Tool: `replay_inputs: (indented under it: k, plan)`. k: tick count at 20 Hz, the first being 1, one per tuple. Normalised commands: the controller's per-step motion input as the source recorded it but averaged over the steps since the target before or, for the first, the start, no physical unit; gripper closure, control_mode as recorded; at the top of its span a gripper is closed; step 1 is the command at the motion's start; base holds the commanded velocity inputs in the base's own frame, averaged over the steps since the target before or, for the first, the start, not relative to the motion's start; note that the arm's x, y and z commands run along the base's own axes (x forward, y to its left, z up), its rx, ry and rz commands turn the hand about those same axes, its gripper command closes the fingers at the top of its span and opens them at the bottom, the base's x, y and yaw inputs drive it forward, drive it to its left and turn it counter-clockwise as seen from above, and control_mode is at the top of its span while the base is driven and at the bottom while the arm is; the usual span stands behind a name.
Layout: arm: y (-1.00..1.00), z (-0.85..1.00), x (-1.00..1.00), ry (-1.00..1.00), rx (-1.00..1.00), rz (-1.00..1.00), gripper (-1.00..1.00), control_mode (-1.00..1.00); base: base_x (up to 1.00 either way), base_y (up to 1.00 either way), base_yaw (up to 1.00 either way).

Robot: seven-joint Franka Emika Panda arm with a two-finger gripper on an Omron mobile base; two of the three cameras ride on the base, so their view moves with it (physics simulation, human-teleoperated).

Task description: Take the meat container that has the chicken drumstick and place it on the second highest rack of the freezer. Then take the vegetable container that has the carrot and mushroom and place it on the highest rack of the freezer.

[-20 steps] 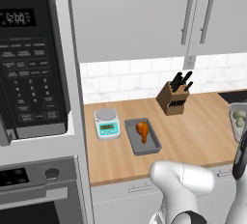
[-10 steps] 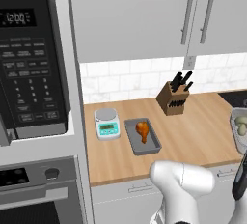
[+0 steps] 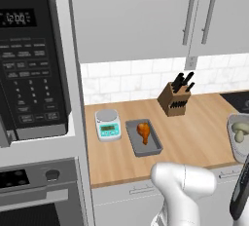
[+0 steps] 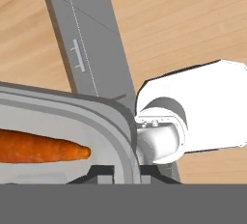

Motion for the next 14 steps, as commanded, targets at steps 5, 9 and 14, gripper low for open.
replay_inputs:
  k: [5,9,14]
  plan:
    - [0.00,0.00,0.00,0.00,0.00,0.00,1.00,1.00,-0.39,0.23,0.31]
    - [0.00,0.00,0.00,0.00,0.00,0.00,1.00,1.00,-0.42,0.08,0.44]
    - [0.00,0.00,0.00,0.00,0.00,0.00,1.00,1.00,-0.18,0.00,0.54]
